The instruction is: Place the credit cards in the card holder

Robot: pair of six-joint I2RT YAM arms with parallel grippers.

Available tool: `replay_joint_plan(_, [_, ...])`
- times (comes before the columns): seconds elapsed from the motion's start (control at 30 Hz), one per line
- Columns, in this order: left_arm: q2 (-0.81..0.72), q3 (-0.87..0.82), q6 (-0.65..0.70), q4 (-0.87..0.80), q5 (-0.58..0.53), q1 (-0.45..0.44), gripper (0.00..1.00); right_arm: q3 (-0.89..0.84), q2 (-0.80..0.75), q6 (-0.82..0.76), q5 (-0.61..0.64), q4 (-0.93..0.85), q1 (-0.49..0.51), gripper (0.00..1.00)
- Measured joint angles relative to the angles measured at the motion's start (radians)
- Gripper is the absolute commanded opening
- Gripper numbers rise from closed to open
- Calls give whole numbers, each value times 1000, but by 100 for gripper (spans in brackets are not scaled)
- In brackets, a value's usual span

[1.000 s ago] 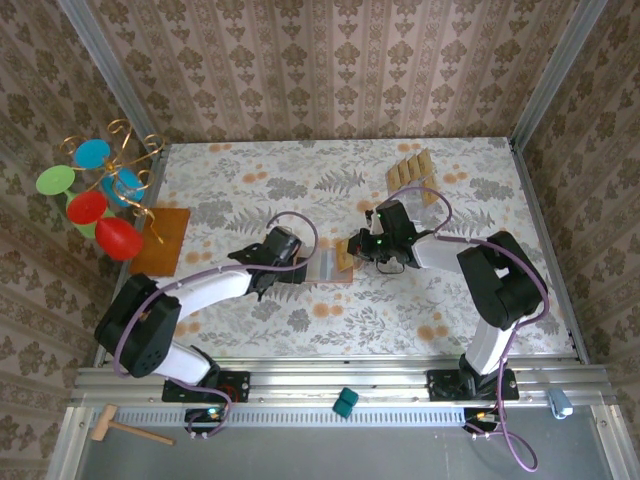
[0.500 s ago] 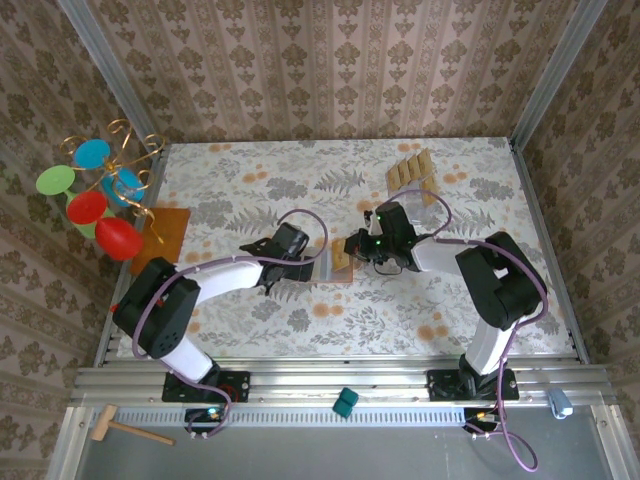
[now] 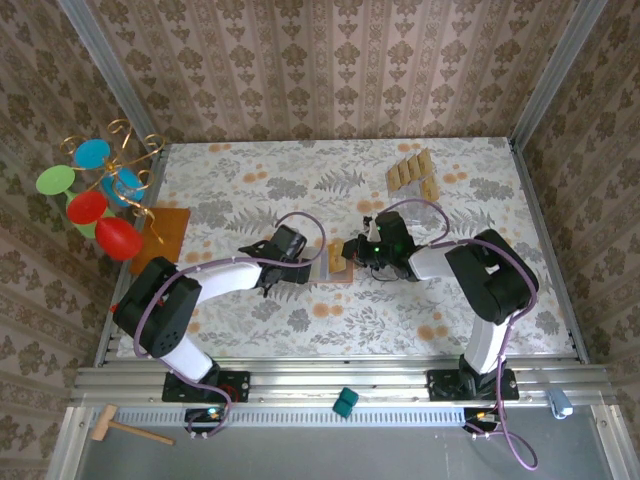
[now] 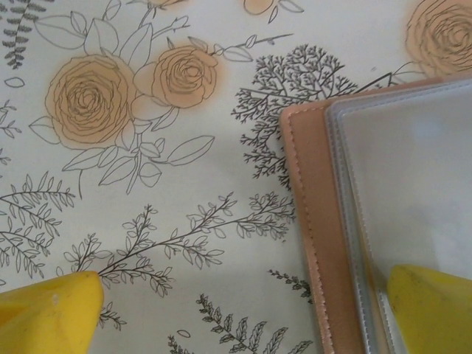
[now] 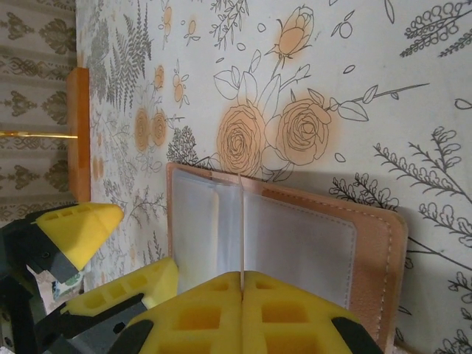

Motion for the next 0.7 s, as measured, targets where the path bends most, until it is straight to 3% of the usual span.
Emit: replay_joint_plan(0.7, [-2, -26, -14, 50, -2, 6, 100, -78, 82, 93, 0, 336, 18, 0])
